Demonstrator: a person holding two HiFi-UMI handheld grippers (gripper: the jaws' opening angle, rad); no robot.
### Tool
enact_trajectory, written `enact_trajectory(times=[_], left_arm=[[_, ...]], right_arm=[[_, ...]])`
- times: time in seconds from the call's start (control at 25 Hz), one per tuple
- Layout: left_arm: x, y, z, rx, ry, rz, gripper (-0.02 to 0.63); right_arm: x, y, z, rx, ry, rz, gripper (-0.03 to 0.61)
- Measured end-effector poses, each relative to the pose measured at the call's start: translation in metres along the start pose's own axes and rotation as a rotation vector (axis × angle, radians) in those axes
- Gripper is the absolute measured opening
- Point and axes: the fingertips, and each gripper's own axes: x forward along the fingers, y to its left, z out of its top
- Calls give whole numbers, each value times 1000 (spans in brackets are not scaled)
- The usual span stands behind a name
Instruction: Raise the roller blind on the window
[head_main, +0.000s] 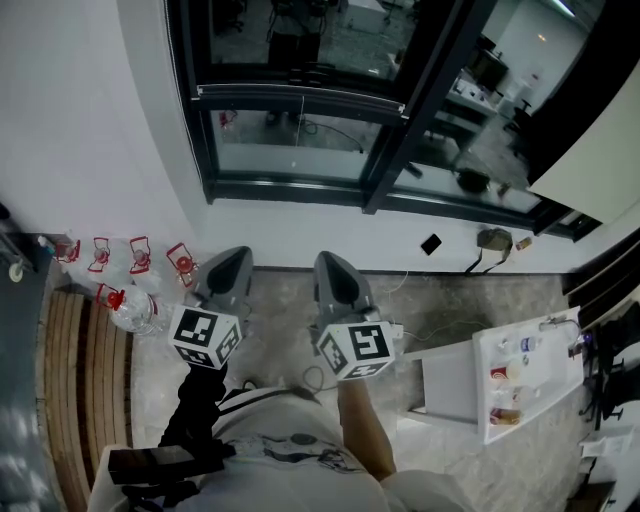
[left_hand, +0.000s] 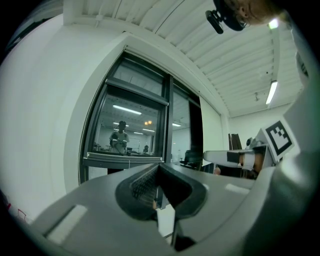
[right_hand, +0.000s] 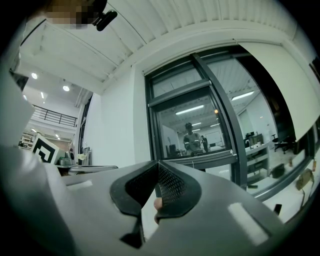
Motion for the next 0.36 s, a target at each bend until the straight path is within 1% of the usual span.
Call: enact_trajectory(times=[0.36], left_arm=[[-3,4,-1,-3,3,5,-2]], right_arm=[[3,5,-3,4,1,3,-2]])
